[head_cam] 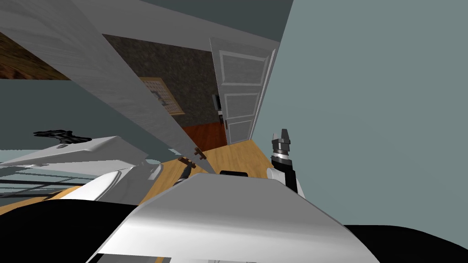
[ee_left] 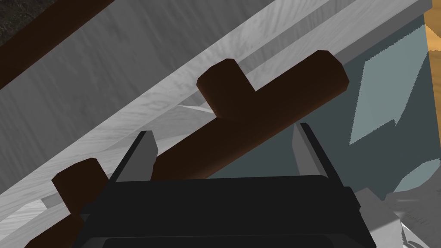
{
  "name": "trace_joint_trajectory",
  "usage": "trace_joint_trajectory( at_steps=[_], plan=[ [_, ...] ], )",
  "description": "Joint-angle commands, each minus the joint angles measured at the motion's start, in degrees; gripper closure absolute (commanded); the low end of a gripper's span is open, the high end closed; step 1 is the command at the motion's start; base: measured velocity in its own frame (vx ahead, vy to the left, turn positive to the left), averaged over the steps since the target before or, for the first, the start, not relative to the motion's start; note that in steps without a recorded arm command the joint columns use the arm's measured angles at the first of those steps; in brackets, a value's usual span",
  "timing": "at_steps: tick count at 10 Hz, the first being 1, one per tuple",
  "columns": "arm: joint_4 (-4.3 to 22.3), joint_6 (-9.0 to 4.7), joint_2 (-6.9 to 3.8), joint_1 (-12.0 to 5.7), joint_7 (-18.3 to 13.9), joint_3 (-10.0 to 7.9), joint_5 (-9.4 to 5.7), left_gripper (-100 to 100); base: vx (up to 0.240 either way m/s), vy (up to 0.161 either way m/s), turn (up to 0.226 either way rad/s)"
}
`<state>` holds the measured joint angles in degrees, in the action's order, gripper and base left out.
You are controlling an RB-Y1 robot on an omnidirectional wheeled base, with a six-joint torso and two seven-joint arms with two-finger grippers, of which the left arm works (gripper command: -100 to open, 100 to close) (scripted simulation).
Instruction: Pull the door open
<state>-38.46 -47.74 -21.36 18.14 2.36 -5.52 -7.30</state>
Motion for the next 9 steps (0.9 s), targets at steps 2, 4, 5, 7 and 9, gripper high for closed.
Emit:
trace_joint_trajectory(
  at_steps=[2, 4, 5, 7, 9],
  plan=[
    [-1.99, 0.62, 0.56, -0.23, -1.5, 0.1, -0.44, 100, 0.001, 0.0, 0.006],
    [-1.99, 0.62, 0.56, -0.23, -1.5, 0.1, -0.44, 100, -0.002, -0.001, -0.011],
    [-2.02, 0.55, 0.51, -0.32, -2.24, 0.32, -0.56, 100, -0.008, 0.014, -0.027],
    [-2.07, 0.46, 0.43, -0.45, -3.26, 0.62, -0.72, 100, -0.024, 0.02, -0.021],
    [-2.07, 0.46, 0.43, -0.45, -3.26, 0.62, -0.72, 100, -0.022, 0.019, -0.018]
  ],
)
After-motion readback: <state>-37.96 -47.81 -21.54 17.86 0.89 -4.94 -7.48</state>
